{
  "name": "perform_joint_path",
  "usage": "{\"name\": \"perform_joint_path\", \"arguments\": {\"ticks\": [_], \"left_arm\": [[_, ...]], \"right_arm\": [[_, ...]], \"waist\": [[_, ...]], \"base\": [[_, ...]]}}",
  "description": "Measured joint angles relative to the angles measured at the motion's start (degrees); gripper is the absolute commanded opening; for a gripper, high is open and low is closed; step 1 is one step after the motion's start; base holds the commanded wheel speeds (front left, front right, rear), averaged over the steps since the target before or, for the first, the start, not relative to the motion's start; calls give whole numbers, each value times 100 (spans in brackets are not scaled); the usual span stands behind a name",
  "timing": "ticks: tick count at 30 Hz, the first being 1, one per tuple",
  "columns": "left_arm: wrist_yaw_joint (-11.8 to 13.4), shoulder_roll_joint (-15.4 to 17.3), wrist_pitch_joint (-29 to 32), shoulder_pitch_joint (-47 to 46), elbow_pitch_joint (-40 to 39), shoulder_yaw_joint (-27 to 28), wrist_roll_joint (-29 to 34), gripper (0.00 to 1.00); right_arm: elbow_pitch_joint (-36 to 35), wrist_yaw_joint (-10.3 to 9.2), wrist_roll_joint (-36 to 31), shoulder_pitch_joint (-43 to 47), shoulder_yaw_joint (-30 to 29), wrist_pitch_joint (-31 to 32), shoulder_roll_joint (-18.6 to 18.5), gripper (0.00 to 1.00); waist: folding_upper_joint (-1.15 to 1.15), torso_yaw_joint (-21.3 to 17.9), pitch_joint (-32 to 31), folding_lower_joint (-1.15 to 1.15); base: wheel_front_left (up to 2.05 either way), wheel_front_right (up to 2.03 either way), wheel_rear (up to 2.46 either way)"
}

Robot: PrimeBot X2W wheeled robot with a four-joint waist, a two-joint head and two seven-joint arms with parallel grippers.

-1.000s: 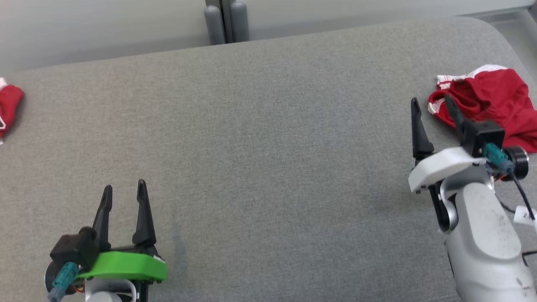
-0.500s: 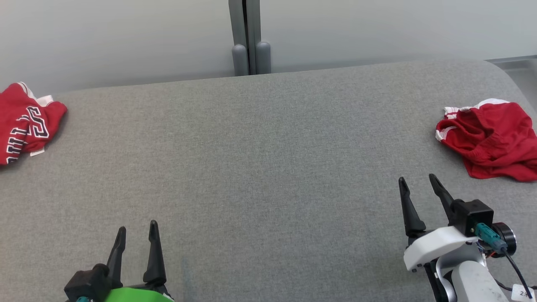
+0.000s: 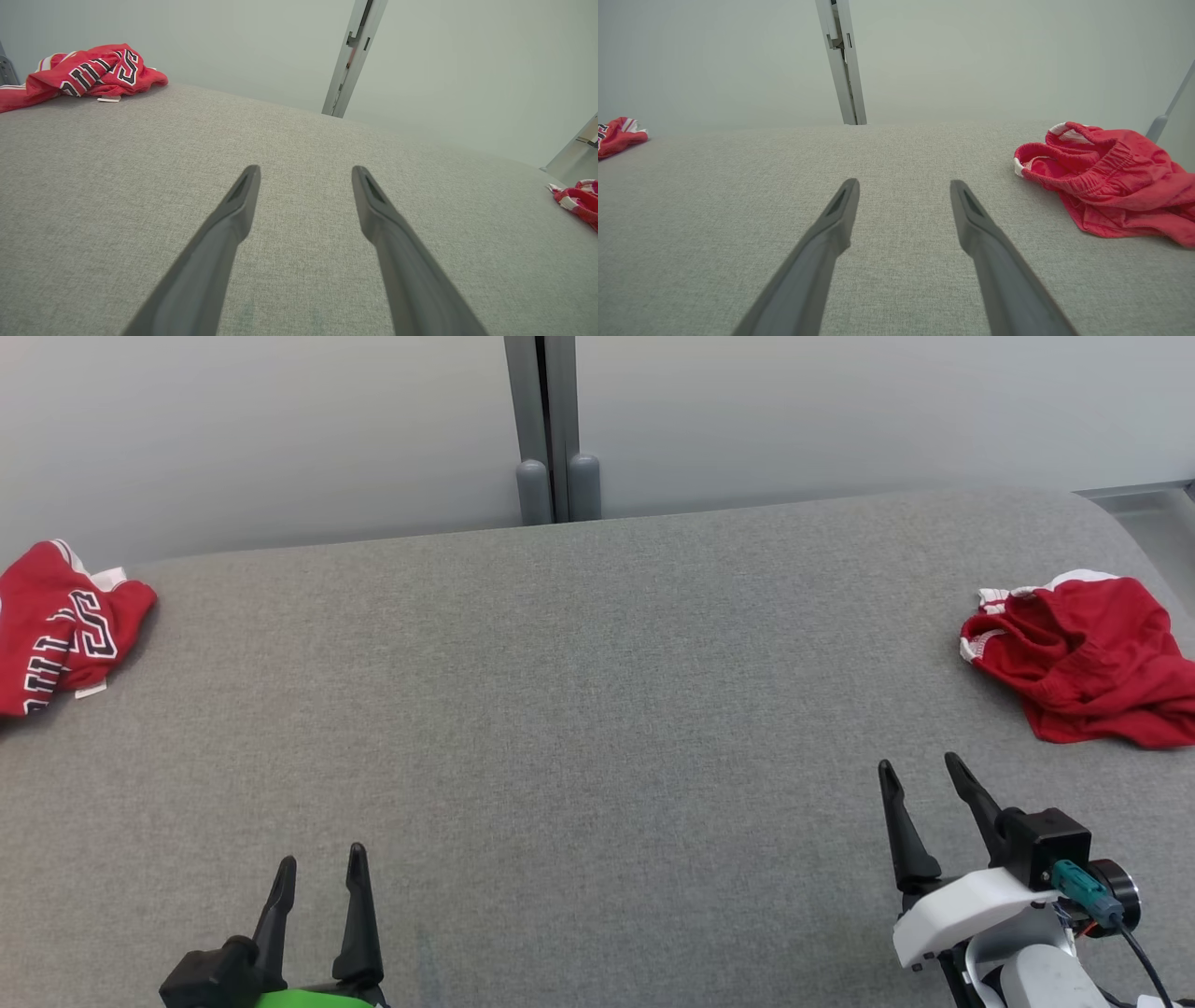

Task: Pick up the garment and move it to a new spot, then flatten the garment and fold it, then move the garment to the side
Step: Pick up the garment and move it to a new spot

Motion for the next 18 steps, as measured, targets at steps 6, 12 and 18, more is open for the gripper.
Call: {"name": "perform_joint_path", "arguments": {"ticks": [6,12,18], "left_arm": [[1,-2,0,-2,0,-53,1,100],[18,-4,0,-60,-43,-115,62,100],[25,-2,0,-115,-97,-14,91,100]], "right_arm": [[4,0,10,10,-53,0,-1,100],[-40,0,-25,29,-132,-1,-3,100],[-58,0,-30,24,-78,-1,-1,100]], "waist": [[0,115,1,0],[0,464,25,0],[0,1065,50,0]], "base": [[0,0,0],[0,0,0],[0,0,0]]}}
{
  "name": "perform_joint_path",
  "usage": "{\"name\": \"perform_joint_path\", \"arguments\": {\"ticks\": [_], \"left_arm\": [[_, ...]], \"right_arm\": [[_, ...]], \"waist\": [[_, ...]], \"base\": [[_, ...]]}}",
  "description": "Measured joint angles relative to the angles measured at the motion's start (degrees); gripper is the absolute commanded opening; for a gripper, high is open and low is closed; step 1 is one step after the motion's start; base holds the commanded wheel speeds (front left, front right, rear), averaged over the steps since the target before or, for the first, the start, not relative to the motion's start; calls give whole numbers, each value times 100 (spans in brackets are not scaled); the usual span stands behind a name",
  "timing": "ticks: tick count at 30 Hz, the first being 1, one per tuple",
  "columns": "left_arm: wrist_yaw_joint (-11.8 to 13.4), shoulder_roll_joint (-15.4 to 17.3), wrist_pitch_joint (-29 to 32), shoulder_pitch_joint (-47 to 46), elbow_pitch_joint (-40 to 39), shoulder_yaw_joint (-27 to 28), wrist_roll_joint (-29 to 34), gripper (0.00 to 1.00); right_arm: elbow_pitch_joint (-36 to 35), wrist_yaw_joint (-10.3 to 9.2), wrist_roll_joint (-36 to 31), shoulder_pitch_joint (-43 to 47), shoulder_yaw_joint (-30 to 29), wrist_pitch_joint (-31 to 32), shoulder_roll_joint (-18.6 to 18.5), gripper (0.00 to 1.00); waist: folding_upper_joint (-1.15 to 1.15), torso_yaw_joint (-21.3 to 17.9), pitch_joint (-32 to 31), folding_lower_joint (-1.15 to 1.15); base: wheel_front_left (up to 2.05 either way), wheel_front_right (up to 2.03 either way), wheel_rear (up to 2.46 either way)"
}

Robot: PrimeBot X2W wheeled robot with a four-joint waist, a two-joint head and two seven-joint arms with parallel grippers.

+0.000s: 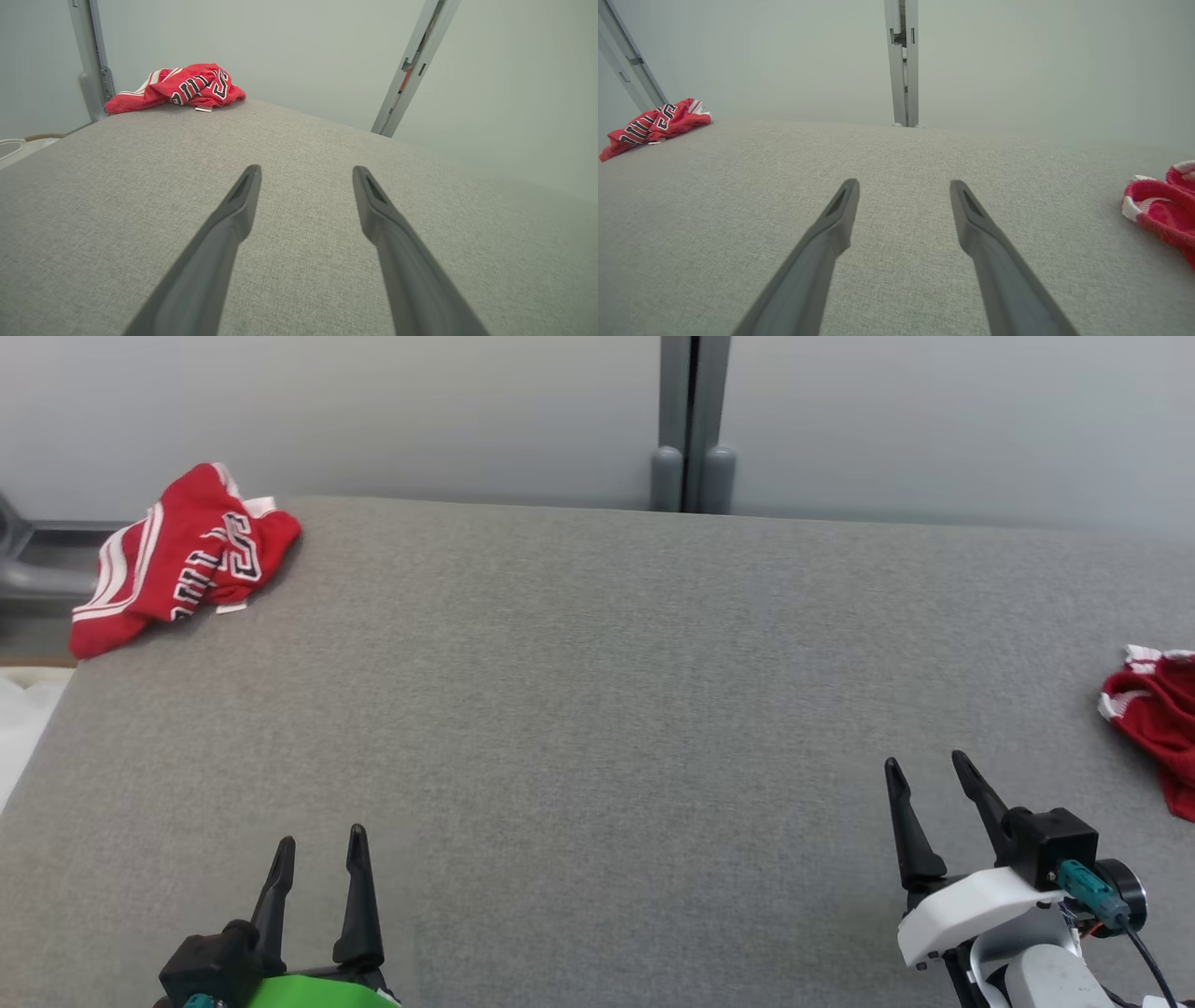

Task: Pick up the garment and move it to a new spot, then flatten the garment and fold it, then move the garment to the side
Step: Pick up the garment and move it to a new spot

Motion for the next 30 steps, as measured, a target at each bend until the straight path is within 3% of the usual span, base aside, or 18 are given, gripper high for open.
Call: {"name": "perform_joint_path", "arguments": {"ticks": [10,17,28,30], "left_arm": [[22,-1,0,31,-36,4,-1,100],[24,-1,0,41,-85,45,-5,100],[23,7,0,-263,-374,374,21,100],[-33,209,0,-660,-390,494,178,100]], "right_arm": [[81,0,43,-4,137,1,3,100],[96,0,46,-34,201,0,3,100],[-58,0,-203,-281,175,0,4,100],[-131,0,-357,-433,170,0,3,100]], "waist": [[0,1098,1,0],[0,1638,2,0],[0,1650,327,0],[0,1602,459,0]], "base": [[0,0,0],[0,0,0],[0,0,0],[0,0,0]]}}
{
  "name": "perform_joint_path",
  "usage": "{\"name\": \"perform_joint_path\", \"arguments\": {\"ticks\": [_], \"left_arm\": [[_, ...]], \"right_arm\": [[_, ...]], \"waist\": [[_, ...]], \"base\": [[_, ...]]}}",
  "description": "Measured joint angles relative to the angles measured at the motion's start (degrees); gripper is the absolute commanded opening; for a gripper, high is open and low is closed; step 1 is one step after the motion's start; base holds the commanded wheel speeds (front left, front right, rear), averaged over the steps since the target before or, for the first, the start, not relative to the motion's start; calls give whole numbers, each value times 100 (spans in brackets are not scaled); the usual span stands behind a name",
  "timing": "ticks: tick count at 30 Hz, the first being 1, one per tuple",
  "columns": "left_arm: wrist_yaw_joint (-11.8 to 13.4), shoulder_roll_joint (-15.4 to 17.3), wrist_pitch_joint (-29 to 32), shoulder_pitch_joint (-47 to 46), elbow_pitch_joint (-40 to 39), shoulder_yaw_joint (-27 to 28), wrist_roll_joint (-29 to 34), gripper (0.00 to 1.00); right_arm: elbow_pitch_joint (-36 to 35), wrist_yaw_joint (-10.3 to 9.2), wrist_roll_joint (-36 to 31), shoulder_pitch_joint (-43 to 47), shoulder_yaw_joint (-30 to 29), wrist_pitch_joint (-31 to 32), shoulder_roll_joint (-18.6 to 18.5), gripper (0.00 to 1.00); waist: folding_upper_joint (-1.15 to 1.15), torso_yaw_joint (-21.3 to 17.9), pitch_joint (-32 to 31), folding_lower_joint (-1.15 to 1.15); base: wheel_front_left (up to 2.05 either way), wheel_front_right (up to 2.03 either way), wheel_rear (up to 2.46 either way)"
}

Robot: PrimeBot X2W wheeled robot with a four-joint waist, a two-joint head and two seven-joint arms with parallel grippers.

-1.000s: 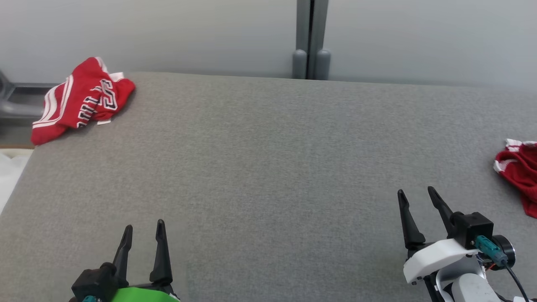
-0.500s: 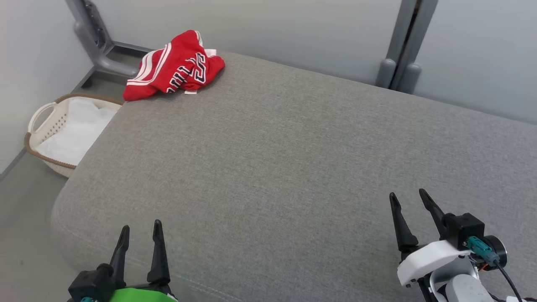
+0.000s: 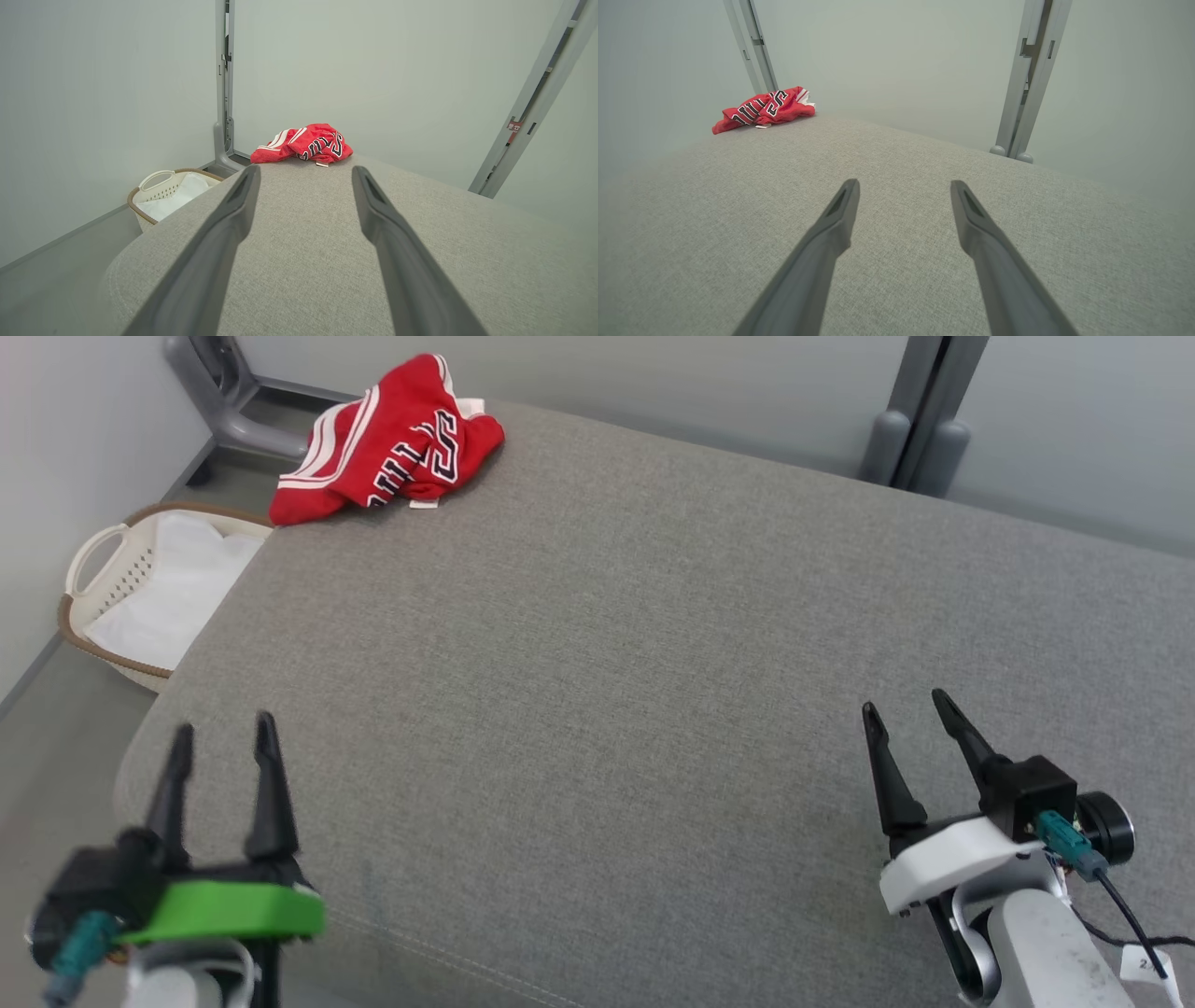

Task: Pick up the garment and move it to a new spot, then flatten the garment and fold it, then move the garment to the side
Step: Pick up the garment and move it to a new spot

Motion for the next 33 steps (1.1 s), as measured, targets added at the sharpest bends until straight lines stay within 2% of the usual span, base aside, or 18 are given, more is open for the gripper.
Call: {"name": "perform_joint_path", "arguments": {"ticks": [3,4,5,12,15,19,26,33], "left_arm": [[-56,415,0,-697,-8,156,75,100],[-79,632,0,-1071,23,243,71,100],[-93,1035,1,-1658,181,318,78,100],[-122,2043,498,-3699,1087,349,-200,100],[-126,2130,813,-4406,1766,320,-646,100],[-135,2364,1112,-5121,2674,154,-814,100],[-136,2575,1405,-5705,3901,-146,-836,100],[-137,2670,1570,-5965,4757,-597,-781,100]], "right_arm": [[-89,0,-208,-199,15,0,3,100],[-119,0,-319,-307,32,0,1,100],[-156,0,-455,-470,65,0,2,100],[-539,0,-895,-1034,267,198,2,100],[-809,0,-1092,-1130,289,325,4,100],[-1277,0,-1216,-1129,280,508,-3,100],[-2218,0,-1339,-1100,402,780,-45,100],[-3037,0,-1416,-933,420,1070,-177,100]], "waist": [[0,-77,201,0],[0,-120,303,0],[0,-196,464,0],[0,-554,1132,0],[0,-725,1451,0],[0,-957,1927,0],[0,-1323,2685,0],[0,-1612,3349,1]], "base": [[0,0,0],[0,0,0],[0,0,0],[0,0,0],[0,0,0],[0,0,0],[0,0,0],[0,0,0]]}}
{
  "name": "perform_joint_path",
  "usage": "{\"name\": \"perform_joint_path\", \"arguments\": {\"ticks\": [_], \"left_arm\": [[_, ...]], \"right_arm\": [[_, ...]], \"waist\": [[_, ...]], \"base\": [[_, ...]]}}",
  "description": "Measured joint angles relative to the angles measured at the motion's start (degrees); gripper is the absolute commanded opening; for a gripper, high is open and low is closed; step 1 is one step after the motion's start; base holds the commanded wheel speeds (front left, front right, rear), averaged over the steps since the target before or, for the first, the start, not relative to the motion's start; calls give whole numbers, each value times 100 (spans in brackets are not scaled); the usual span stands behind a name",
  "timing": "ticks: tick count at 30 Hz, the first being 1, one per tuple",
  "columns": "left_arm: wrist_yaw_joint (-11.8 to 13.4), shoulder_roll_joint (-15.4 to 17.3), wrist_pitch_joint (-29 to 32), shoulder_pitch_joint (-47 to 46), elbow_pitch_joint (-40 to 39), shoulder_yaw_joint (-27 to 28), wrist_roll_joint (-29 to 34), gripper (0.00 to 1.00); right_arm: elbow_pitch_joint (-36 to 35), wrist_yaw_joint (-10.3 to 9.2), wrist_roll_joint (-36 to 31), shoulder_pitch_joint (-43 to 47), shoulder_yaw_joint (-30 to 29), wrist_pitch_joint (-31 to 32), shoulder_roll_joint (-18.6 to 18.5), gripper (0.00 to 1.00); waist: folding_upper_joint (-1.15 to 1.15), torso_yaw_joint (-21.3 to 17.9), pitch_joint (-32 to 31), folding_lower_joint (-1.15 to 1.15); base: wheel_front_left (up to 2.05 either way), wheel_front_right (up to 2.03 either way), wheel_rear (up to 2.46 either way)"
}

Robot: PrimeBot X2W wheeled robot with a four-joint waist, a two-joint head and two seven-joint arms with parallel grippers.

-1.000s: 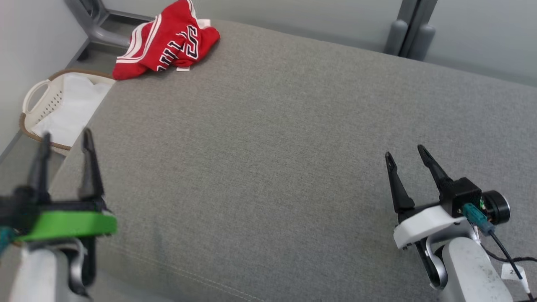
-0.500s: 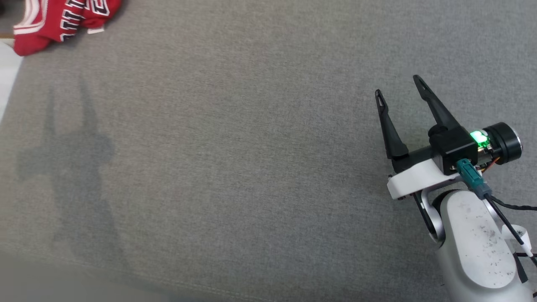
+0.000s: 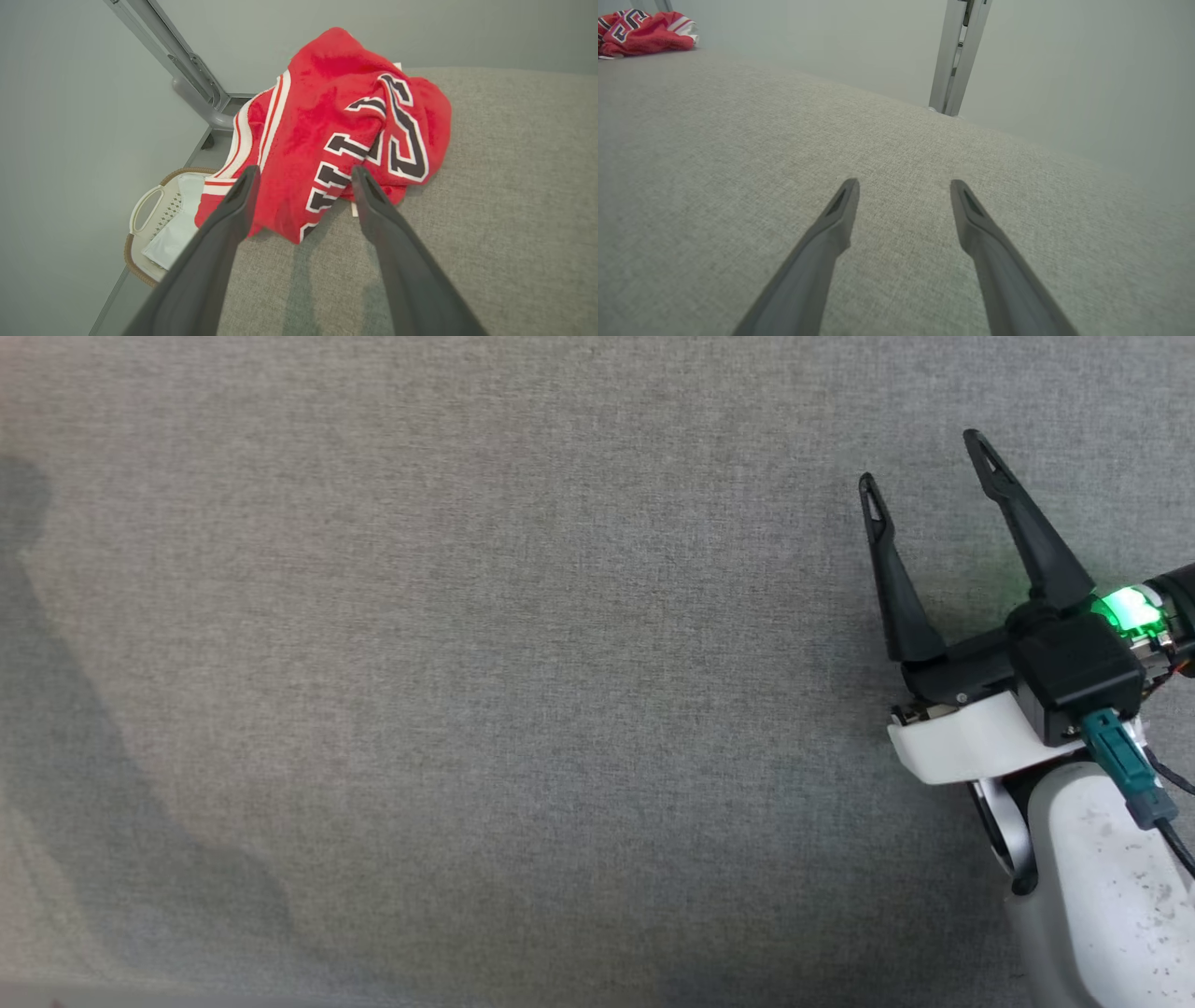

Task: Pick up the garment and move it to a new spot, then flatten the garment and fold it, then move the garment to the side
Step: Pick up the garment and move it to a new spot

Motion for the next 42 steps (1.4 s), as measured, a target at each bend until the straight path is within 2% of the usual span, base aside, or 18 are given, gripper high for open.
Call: {"name": "perform_joint_path", "arguments": {"ticks": [7,11,12,13,14,21,30,35,42], "left_arm": [[2,149,-220,-287,564,-183,22,100],[156,247,-464,-526,812,-169,76,100],[203,265,-539,-586,866,-169,86,81],[213,280,-591,-637,937,-166,94,16],[214,291,-624,-672,983,-174,98,0],[182,405,-1009,-876,1204,-270,160,0],[43,553,-1250,-1230,911,-771,449,0],[11,342,-1267,-1253,385,-1351,474,0],[0,-43,-1061,-836,-836,-2373,53,0]], "right_arm": [[-568,0,-27,118,-99,181,-100,100],[-748,0,-27,123,-101,214,-122,100],[-782,0,-27,122,-104,219,-122,100],[-801,0,-27,121,-110,219,-120,100],[-810,0,-27,118,-112,218,-115,100],[-593,0,-23,96,-137,86,-31,100],[235,0,133,67,-143,-343,103,100],[823,0,320,75,-107,-623,153,100],[1391,0,890,157,-56,-896,166,100]], "waist": [[0,-200,490,0],[0,-272,671,0],[0,-287,710,0],[0,-298,743,0],[0,-305,763,0],[0,-330,640,0],[0,-402,95,0],[0,-476,-351,0],[0,-652,-1110,0]], "base": [[0,0,0],[0,0,0],[0,0,0],[0,0,0],[0,0,0],[0,0,0],[0,0,0],[0,0,0],[0,0,0]]}}
